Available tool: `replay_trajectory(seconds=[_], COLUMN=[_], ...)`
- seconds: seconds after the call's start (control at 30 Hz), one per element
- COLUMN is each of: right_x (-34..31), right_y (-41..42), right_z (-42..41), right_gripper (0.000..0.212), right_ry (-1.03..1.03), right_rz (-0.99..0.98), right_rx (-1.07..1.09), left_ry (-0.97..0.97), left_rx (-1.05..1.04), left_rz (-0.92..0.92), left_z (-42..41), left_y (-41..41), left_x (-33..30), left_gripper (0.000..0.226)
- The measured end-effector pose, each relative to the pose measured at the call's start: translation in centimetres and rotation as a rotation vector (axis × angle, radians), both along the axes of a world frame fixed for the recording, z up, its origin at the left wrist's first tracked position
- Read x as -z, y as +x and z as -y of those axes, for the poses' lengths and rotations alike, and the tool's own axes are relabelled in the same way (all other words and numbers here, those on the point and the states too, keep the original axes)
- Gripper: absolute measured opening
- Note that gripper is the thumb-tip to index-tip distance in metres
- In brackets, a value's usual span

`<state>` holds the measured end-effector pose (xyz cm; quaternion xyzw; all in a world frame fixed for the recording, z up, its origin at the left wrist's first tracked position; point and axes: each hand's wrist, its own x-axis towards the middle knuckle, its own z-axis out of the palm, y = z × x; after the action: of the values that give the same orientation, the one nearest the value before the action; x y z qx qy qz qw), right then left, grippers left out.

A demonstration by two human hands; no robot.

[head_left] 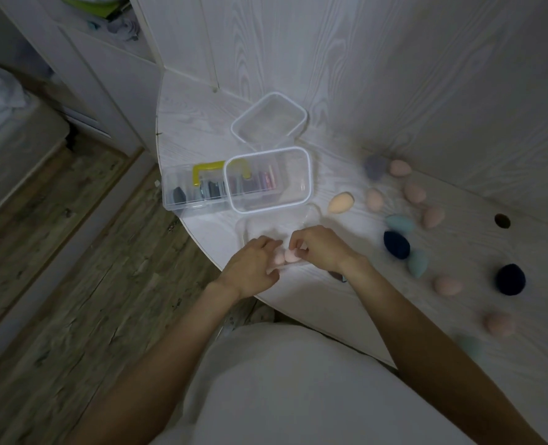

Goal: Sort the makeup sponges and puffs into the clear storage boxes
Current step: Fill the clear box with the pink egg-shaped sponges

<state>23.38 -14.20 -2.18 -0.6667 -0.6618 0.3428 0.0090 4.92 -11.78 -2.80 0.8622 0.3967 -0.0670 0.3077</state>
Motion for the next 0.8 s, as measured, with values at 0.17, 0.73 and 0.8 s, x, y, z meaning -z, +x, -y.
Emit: replay_trajectory(seconds=[0.17,0.73,0.8], right_x=[-0.9,2.0,0.0], right_y=[0.2,12.6,10.4], right_z=[1.2,-0.6,0.5], right_gripper=[0.018,0.030,0.041], right_ry=[0.089,0.293,0.356], right_rz=[-0.114,0.083,-0.172], right_rx=[0.142,0.823,0.816], left_ry=[0.099,0.153,0.145], left_rx=[0.020,-0.032,-0.047], left_rz=[-0.063,-0.039,-0.023], left_z=[0.7,1.3,1.3], left_y=[0.9,1.9,1.9], left_x=[-0.1,0.3,0.4], left_gripper=[0.047,0.039,0.038])
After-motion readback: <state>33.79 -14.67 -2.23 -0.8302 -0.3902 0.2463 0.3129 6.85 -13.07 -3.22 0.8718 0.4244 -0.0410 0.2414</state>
